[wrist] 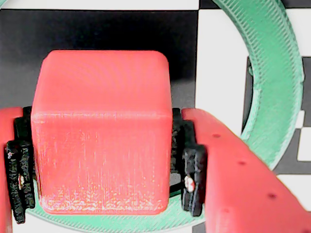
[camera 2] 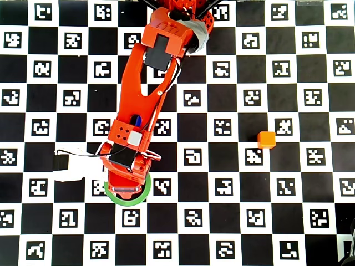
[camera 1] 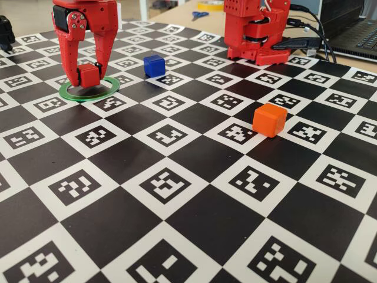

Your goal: Grab the red cube then put it in the green circle then put the blue cube on top and finally the orange cube on top

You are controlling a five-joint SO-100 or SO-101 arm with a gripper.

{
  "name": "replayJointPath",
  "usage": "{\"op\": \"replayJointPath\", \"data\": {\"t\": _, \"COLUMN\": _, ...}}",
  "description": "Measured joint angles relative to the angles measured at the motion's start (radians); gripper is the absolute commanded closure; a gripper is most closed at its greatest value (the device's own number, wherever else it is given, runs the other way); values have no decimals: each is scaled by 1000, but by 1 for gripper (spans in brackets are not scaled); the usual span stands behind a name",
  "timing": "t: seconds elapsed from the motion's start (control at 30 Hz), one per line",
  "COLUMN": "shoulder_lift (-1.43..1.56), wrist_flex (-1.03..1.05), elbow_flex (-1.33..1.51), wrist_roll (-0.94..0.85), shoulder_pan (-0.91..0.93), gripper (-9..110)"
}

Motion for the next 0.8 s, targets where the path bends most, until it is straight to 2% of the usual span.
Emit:
{"op": "replayJointPath", "data": {"t": 0.5, "shoulder_lift": -21, "wrist_flex": 0, "elbow_flex": 0, "wrist_roll": 6, "shoulder_pan": 0, "gripper": 100}}
{"op": "replayJointPath", "data": {"t": 0.8, "shoulder_lift": -21, "wrist_flex": 0, "elbow_flex": 0, "wrist_roll": 17, "shoulder_pan": 0, "gripper": 88}}
